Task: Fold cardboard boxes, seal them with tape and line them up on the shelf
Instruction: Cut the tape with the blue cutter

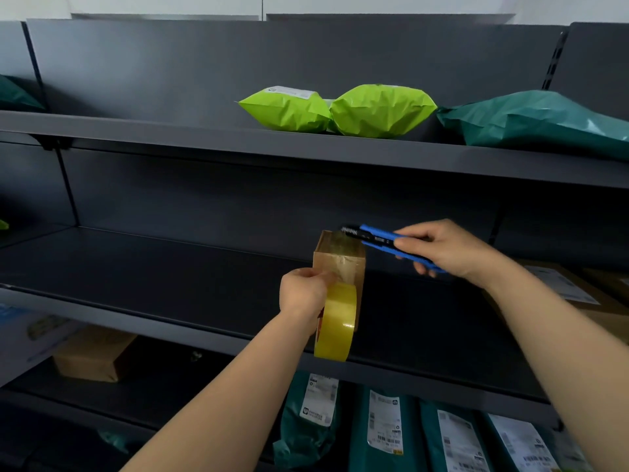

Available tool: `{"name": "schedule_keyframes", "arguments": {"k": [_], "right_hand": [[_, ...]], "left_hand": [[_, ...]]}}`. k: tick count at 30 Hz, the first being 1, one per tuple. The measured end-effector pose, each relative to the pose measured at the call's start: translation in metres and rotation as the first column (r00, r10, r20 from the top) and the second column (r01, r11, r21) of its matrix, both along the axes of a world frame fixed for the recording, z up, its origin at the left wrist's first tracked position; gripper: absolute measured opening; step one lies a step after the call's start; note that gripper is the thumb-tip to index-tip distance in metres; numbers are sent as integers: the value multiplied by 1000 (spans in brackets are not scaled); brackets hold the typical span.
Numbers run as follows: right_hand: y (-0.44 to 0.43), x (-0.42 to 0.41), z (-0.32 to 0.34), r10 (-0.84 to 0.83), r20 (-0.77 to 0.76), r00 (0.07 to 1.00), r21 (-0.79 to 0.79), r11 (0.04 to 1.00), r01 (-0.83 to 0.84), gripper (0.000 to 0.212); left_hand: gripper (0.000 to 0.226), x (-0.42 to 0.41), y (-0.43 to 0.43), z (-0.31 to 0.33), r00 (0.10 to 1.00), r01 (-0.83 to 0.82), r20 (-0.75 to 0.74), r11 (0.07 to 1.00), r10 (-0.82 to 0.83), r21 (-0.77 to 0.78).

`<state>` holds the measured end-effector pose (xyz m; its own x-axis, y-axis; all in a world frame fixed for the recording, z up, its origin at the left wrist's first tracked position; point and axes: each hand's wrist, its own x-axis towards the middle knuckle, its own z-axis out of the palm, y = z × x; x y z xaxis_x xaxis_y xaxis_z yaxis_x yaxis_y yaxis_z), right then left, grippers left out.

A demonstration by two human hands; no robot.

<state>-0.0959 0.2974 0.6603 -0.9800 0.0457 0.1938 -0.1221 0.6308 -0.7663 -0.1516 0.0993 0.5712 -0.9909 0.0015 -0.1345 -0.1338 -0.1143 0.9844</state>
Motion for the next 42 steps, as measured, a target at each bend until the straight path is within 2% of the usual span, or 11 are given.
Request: {"name": "schedule_keyframes", "arguments": {"k": [5,9,14,22,30,33,34,37,40,42], "right_hand": [[11,18,13,-34,13,999,204,979,30,8],[3,18,15,-60,12,998,346,937,52,7],[-11,13,12,-84,19,996,550,833,59,9],[-15,12,18,-114,89,989,621,783,34,9],[-22,14,12,-103,20,994,706,705,59,10],[-19,19,7,-127,30,992,820,571,48,15],[-16,21,4,-136,34,990,826,562,49,16],[-1,25,0,-144,62,988,698,714,60,9],[21,27,-5,-143,82,986,427,899,95,8],[33,28,-17,-151,88,985,270,955,123,13]], "left_hand": [[34,-3,0,4,999,26,18,1000,-26,9],[25,-3,0,9,997,58,41,998,-59,26],[17,0,0,9,998,59,20,998,-60,8],[16,-3,2,8,999,46,18,999,-46,-9],[20,-9,4,9,999,52,13,998,-52,-33],[24,-10,3,9,999,44,29,999,-44,-29],[25,-11,2,10,998,47,30,998,-46,-30],[23,-12,1,9,997,69,22,996,-68,-52],[24,-10,1,7,997,81,-12,995,-82,-65],[31,-9,0,5,995,97,-27,993,-99,-63]]}}
